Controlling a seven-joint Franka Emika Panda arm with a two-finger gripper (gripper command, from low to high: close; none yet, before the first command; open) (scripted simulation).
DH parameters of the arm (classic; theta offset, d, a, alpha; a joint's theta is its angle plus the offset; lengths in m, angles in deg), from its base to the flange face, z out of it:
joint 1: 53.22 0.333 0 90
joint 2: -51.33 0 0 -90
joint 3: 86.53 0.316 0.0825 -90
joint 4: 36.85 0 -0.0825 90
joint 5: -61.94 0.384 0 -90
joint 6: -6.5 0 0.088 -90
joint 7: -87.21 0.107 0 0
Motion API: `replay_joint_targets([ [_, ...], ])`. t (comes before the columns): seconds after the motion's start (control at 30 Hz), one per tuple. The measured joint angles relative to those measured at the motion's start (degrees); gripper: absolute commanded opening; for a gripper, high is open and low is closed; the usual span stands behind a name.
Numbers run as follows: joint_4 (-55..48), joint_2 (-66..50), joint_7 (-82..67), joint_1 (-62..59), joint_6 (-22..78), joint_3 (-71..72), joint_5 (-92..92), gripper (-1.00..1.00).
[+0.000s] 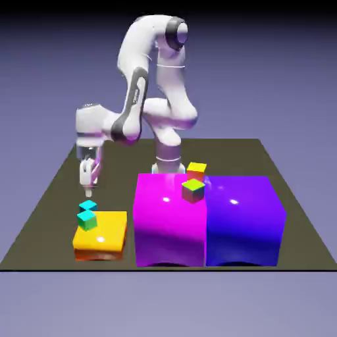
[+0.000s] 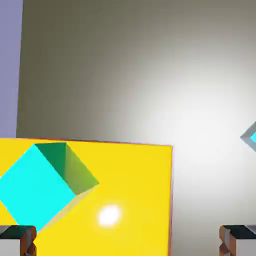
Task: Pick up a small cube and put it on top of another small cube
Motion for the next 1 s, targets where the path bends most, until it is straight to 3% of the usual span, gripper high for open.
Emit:
replay_joint_targets([
  [0.2,-1.85,-7.86,10.35,-8.8,4.09,-0.98,5.75,0.0],
  [0.4,-4.9,-20.3,1.41,-13.0,-5.05,6.73,16.78,0.0],
  [0.43,-5.02,-20.77,1.08,-13.16,-5.39,7.02,17.19,-1.0],
  [0.7,-1.96,-8.32,10.0,-8.96,3.7,-0.68,6.18,-1.0],
  [1.0,-6.51,10.36,18.29,4.73,25.51,11.6,3.86,-1.0],
])
